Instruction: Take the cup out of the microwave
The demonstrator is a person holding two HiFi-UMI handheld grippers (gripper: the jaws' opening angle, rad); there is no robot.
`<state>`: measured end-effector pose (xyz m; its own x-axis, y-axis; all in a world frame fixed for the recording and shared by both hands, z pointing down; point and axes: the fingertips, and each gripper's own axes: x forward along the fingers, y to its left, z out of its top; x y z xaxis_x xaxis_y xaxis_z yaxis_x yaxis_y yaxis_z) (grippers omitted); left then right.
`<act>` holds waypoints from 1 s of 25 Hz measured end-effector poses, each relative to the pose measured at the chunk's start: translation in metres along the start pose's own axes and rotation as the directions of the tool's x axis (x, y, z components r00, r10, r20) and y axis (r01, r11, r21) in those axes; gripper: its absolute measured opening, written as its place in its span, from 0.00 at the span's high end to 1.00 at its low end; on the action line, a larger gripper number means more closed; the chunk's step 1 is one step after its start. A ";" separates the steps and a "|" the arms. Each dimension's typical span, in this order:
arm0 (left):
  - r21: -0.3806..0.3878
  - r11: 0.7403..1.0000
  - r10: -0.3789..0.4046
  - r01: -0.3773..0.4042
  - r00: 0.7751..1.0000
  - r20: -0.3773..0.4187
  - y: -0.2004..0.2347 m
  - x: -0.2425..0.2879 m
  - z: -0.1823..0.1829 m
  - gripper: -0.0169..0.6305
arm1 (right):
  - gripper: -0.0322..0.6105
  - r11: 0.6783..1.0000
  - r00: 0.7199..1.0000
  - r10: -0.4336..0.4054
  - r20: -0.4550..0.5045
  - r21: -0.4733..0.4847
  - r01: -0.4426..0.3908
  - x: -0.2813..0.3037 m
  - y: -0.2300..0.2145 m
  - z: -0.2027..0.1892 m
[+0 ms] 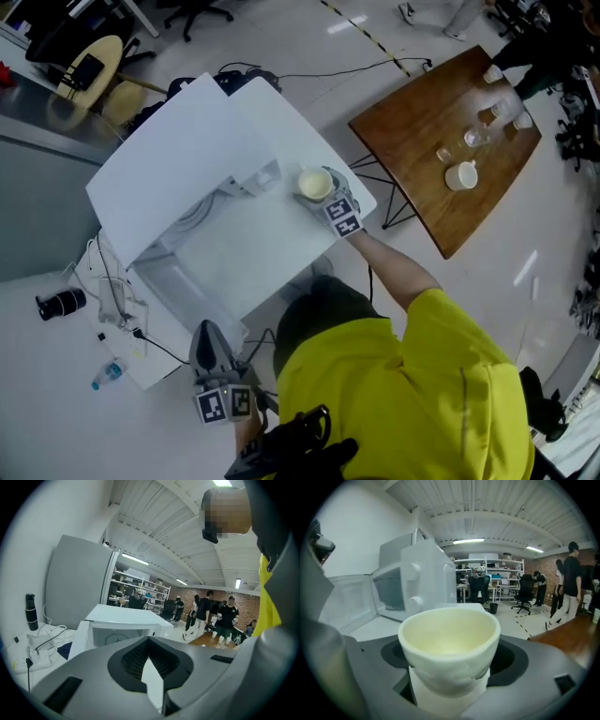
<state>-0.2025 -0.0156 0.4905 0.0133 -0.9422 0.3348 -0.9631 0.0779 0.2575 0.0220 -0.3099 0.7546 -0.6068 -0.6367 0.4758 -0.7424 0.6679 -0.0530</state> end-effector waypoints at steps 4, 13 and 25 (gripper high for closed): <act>0.003 1.000 0.002 -0.002 0.999 -0.035 -0.015 0.006 -0.018 0.98 | 0.23 1.000 0.999 -0.004 0.033 0.001 0.004 0.057 -0.039 0.017; -0.010 0.999 0.044 -0.045 0.998 -0.039 -0.024 0.009 -0.023 0.98 | 0.22 1.000 0.999 0.019 0.030 0.003 -0.019 0.096 -0.048 0.020; -0.029 0.998 0.051 -0.050 0.998 0.049 -0.020 0.017 0.022 0.98 | 0.28 0.977 0.979 0.201 0.012 0.065 -0.202 -0.092 0.030 0.057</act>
<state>-0.1893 -0.0408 0.4712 -0.0489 -0.9517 0.3031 -0.9543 0.1341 0.2672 0.0398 -0.2533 0.6588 -0.7470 -0.4938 0.4451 -0.6217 0.7561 -0.2045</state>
